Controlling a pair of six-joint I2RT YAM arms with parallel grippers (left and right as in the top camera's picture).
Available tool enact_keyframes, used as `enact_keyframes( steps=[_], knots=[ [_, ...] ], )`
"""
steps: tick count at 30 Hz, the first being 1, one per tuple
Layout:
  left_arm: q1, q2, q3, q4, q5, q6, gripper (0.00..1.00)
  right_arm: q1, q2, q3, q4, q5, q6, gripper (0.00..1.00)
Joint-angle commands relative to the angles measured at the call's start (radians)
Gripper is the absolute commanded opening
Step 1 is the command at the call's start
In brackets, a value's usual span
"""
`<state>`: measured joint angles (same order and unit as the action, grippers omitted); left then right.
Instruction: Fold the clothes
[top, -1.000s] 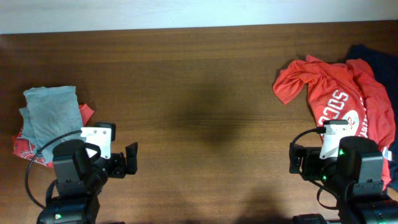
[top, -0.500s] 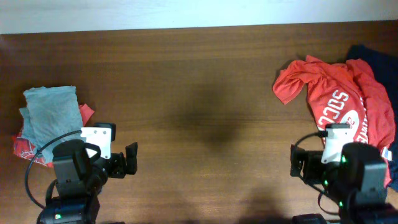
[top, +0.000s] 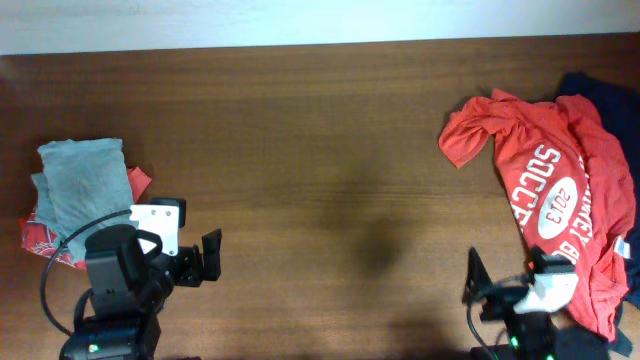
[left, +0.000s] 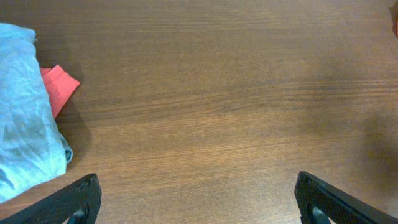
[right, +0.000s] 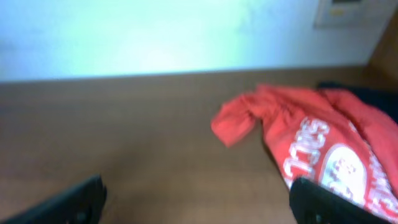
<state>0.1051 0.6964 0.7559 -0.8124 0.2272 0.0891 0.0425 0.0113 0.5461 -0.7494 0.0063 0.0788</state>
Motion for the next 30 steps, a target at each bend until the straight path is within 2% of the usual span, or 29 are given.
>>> enact_keyframes(
  steps=[1,2,5,10,12,30],
  knots=[
    [0.002,-0.002,-0.005,0.002,-0.008,-0.006,0.99,-0.004,-0.006,-0.163,0.213,-0.014,-0.020,0.99],
    [0.002,-0.002,-0.005,0.002,-0.007,-0.006,0.99,-0.004,-0.007,-0.250,0.357,-0.013,-0.020,0.99],
    [0.002,-0.002,-0.005,0.002,-0.008,-0.006,0.99,-0.004,-0.007,-0.385,0.564,-0.013,-0.019,0.99],
    [0.002,-0.002,-0.005,0.002,-0.007,-0.006,0.99,-0.004,-0.007,-0.542,0.786,-0.032,-0.018,0.99],
    [0.002,-0.002,-0.005,0.002,-0.007,-0.006,0.99,-0.004,-0.007,-0.541,0.664,-0.058,-0.018,0.99],
    [0.002,-0.002,-0.005,0.002,-0.008,-0.006,0.99,-0.005,-0.004,-0.541,0.674,-0.048,-0.019,0.99]
  ],
)
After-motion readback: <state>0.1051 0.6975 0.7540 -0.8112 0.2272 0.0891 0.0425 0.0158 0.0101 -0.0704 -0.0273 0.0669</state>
